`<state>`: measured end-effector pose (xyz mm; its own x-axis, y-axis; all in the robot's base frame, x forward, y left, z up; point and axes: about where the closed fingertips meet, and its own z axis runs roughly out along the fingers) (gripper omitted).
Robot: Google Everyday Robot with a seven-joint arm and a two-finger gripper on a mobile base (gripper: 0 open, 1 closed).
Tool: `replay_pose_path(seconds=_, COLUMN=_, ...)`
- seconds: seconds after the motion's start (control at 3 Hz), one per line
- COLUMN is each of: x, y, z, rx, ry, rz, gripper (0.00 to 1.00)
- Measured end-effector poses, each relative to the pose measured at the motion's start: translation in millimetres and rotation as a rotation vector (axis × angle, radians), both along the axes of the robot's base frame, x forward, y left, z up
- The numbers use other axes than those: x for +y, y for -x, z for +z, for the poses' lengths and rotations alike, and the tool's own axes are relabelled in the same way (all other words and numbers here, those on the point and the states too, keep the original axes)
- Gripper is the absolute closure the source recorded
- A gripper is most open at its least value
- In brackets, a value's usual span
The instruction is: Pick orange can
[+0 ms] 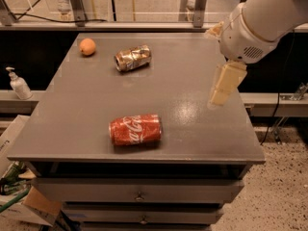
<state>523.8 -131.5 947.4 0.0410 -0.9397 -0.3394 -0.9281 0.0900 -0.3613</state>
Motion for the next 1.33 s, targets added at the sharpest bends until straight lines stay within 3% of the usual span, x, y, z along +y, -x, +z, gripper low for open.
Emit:
replay_pose_path(seconds=0.67, x=60, y=-68, z=-5, rx=-0.061, ry=-0.039, rz=0.058, gripper=0.00)
replay_pose_path(seconds=1.0, x=88, y=-93, z=-8, rx=-0.074, ry=-0.039, rz=0.076, gripper=0.00)
replay_pose_path(seconds=1.33, x=132, y=-119, z=-23, rx=-0.067, ry=-0.023, rz=0.105, gripper=0.00)
